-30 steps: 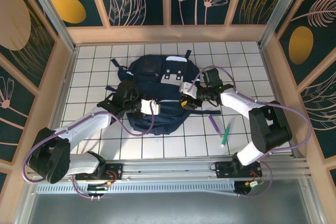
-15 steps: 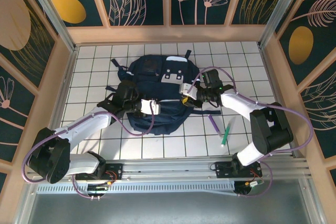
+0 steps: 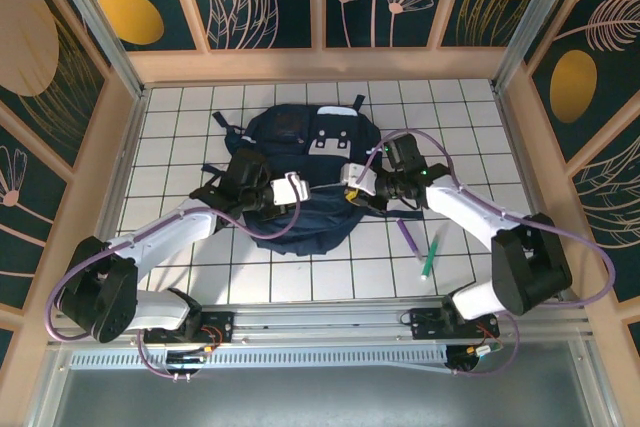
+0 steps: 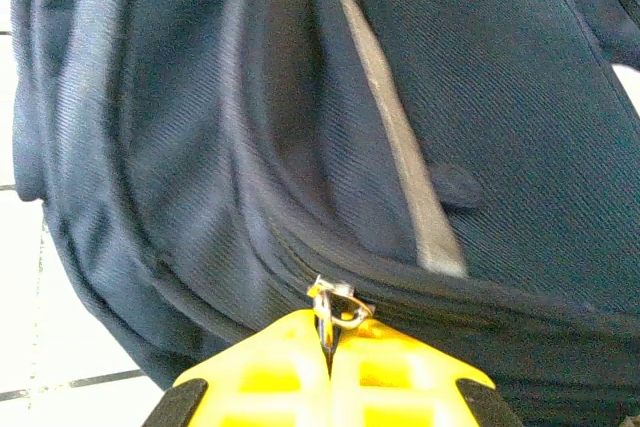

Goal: Pack books, pencil case, and school supplies into a backpack

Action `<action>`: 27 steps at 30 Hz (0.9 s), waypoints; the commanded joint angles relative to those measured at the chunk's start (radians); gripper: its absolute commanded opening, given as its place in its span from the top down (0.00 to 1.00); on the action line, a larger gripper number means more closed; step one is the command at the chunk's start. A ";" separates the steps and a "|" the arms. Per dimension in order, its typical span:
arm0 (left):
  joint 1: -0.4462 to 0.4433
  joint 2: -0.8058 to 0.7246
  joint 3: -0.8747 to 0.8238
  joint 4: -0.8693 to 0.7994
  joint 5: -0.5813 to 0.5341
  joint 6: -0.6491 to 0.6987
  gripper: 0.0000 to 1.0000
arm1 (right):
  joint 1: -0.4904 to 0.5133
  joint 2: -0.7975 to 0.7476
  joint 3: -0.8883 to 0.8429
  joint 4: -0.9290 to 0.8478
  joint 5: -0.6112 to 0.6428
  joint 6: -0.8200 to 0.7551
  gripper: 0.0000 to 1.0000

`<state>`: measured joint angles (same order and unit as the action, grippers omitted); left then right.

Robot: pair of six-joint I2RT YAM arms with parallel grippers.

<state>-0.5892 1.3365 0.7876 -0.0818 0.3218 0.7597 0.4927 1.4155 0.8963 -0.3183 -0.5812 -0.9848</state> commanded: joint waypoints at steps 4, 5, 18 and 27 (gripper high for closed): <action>-0.039 0.004 0.051 0.100 -0.097 -0.224 1.00 | 0.069 -0.009 0.004 -0.082 -0.022 0.038 1.00; -0.048 0.004 0.054 0.109 -0.107 -0.240 1.00 | 0.076 -0.005 0.008 -0.079 -0.028 0.041 1.00; -0.126 0.004 0.085 0.029 0.116 -0.305 1.00 | -0.059 0.150 0.162 0.059 0.096 0.351 1.00; -0.161 0.059 0.123 0.038 0.191 -0.348 1.00 | -0.038 0.205 0.167 0.271 0.063 0.423 1.00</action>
<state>-0.7002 1.3895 0.8661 -0.1009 0.3000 0.4465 0.4423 1.6135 1.0523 -0.2314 -0.5419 -0.6094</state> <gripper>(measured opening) 0.048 0.050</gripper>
